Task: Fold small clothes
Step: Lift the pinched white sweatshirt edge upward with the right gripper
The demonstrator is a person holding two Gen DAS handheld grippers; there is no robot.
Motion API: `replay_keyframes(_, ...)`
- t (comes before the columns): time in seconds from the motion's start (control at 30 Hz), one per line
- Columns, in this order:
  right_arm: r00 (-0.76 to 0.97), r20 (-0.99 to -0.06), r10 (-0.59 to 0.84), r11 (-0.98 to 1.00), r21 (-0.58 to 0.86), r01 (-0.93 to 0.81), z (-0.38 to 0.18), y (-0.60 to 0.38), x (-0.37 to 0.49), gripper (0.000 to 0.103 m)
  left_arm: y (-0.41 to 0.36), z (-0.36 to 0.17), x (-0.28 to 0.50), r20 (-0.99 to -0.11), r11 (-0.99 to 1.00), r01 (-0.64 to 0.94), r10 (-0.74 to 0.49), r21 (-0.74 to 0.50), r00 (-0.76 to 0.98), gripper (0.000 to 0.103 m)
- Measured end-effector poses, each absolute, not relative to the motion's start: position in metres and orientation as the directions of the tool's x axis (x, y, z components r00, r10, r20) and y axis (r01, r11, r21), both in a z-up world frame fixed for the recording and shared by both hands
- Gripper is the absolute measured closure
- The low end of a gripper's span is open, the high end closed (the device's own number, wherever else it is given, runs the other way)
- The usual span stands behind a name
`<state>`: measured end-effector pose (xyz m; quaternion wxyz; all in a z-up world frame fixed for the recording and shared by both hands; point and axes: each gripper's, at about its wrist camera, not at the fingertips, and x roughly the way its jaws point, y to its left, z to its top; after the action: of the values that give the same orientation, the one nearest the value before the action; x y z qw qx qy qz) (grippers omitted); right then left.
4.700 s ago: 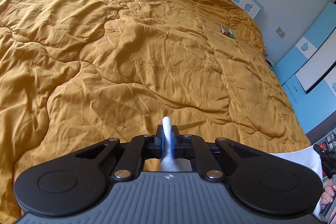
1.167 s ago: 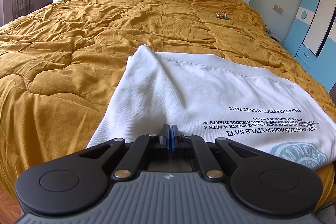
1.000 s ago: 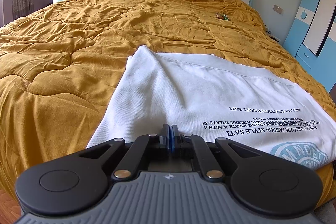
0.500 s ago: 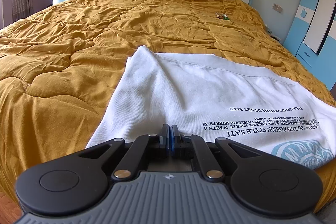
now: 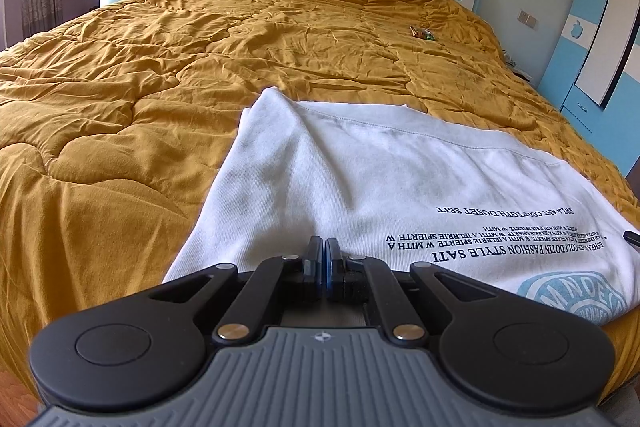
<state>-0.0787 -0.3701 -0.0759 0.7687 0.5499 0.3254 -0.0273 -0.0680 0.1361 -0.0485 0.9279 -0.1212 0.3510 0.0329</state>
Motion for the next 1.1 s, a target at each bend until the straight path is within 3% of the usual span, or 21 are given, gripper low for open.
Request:
replay_keyframes(0.03,0.792,-0.524,0.312,0.395,0.83,0.393,-0.076,-0.368,-0.076,0.062,0.136,-0.049,-0.068,-0.659,0.969,-0.146,-0.023,-0.201,0.751,0.097)
replay_keyframes(0.13,0.816,-0.484,0.318,0.373,0.854,0.361,-0.081,-0.367,-0.075,0.089,0.137,-0.049,-0.068,-0.66,0.968,-0.146,-0.025,-0.203,0.751,0.097)
replay_keyframes(0.17,0.828,-0.456,0.326,0.349,0.872,0.343,-0.082,-0.368,-0.079,0.09,0.137,-0.049,-0.068,-0.659,0.968,-0.146,-0.027,-0.206,0.752,0.097)
replay_keyframes(0.37,0.849,-0.438,0.297,0.481,0.836,0.263,-0.05,-0.353,-0.073,0.091,0.138,-0.049,-0.069,-0.655,0.965,-0.145,-0.033,-0.216,0.755,0.097)
replay_keyframes(0.6,0.877,-0.387,0.285,0.735,0.676,0.06,0.02,-0.31,-0.06,0.091,0.146,-0.05,-0.071,-0.64,0.955,-0.135,-0.068,-0.264,0.765,0.097)
replay_keyframes(0.87,0.877,-0.294,0.38,0.811,0.562,-0.163,0.073,-0.251,-0.051,0.091,0.163,-0.048,-0.078,-0.592,0.911,-0.121,-0.152,-0.395,0.791,0.09)
replay_keyframes(1.1,0.858,-0.237,0.457,0.841,0.429,-0.329,0.103,-0.197,-0.051,0.091,0.171,-0.037,-0.089,-0.54,0.908,-0.17,-0.071,-0.383,0.838,0.085)
